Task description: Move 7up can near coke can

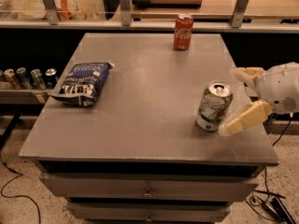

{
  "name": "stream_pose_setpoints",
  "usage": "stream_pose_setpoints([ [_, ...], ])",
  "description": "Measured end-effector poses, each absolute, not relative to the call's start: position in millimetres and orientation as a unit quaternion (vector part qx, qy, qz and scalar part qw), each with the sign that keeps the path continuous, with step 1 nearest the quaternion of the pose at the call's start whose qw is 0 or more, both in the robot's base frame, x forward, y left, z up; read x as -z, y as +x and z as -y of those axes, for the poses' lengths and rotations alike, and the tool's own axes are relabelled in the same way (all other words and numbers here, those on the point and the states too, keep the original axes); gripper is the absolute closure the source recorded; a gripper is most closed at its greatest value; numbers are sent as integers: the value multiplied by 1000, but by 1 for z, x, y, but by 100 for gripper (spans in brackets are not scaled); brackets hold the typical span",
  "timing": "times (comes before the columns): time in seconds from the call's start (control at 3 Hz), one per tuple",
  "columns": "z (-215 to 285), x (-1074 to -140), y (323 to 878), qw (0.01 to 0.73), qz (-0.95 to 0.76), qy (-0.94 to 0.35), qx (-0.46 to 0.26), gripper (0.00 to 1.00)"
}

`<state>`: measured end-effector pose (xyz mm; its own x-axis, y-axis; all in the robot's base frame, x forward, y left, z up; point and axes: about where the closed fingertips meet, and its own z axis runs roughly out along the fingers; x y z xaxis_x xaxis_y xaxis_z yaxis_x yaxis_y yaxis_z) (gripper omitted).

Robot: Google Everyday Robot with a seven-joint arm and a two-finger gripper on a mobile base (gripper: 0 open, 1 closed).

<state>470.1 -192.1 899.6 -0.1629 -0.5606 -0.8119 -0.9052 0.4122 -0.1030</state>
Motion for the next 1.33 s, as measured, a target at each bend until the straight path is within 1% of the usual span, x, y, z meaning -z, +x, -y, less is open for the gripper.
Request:
stream_pose_setpoints([
  [0.67, 181, -884, 478, 432, -699, -498, -277, 0],
  [1.33, 177, -874, 482, 434, -682, -504, -305, 0],
])
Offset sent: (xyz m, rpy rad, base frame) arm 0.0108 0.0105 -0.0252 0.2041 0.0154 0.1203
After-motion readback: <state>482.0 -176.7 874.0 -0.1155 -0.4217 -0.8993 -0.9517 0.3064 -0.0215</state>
